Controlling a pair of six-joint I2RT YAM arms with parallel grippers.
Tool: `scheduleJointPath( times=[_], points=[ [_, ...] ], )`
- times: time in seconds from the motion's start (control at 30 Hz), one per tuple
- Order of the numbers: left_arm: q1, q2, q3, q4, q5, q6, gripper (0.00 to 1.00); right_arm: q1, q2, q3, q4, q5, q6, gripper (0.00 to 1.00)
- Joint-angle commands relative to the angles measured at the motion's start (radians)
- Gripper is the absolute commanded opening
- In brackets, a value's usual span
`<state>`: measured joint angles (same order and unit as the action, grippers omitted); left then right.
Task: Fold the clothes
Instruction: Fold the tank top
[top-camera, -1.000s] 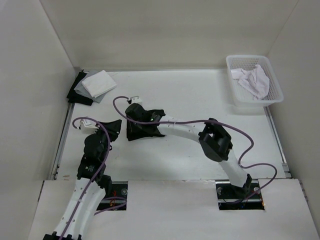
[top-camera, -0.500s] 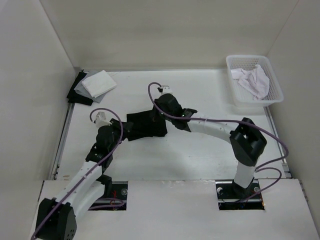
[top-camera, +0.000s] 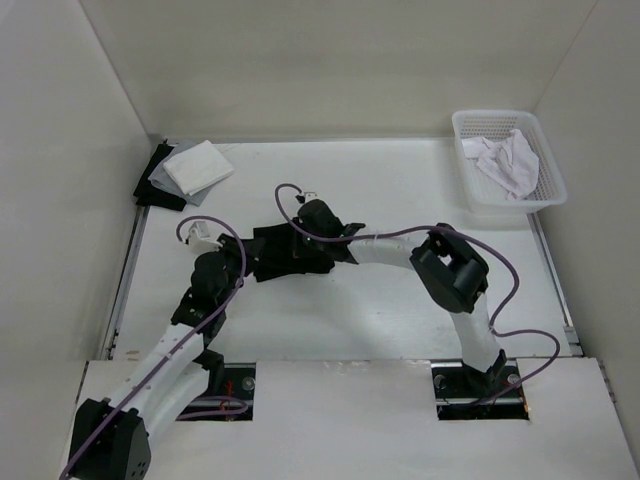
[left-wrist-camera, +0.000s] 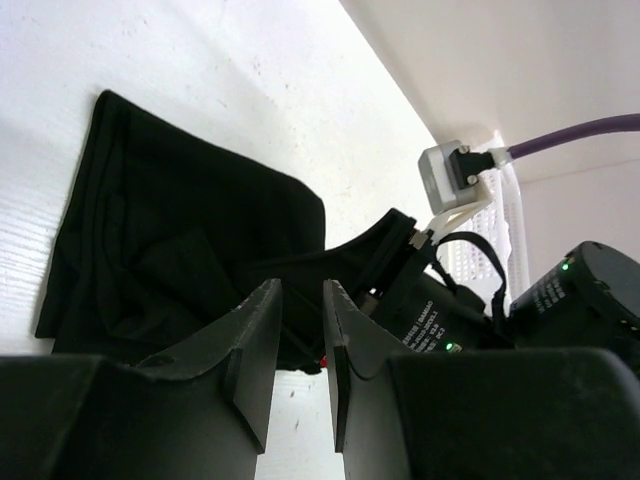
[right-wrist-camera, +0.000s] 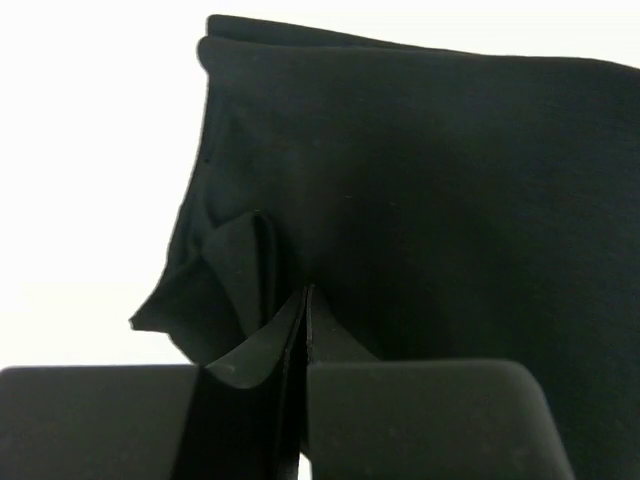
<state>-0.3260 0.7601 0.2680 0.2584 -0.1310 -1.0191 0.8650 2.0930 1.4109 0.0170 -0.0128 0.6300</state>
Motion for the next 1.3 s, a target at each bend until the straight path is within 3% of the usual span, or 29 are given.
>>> scheduleJointPath(
  times=[0.0, 0.33, 0.97, 1.07, 1.27],
  points=[
    [0.023, -0.041, -0.010, 0.024, -0.010, 0.022, 0.22, 0.006, 0.022, 0.048, 0.061, -0.079, 0.028, 0.04],
    [0.107, -0.154, -0.024, -0.068, 0.017, 0.034, 0.22, 0.024, 0.065, 0.034, 0.100, -0.300, 0.017, 0.07],
    [0.163, -0.219, -0.043, -0.119, 0.027, 0.051, 0.23, 0.107, 0.059, 0.059, 0.023, -0.142, -0.090, 0.15],
    [0.170, -0.214, -0.032, -0.137, 0.025, 0.071, 0.25, 0.107, -0.014, 0.022, 0.023, -0.136, -0.099, 0.19],
    [0.196, -0.170, -0.003, -0.211, 0.007, 0.122, 0.30, 0.070, -0.325, -0.169, 0.125, -0.134, -0.099, 0.41]
  ],
)
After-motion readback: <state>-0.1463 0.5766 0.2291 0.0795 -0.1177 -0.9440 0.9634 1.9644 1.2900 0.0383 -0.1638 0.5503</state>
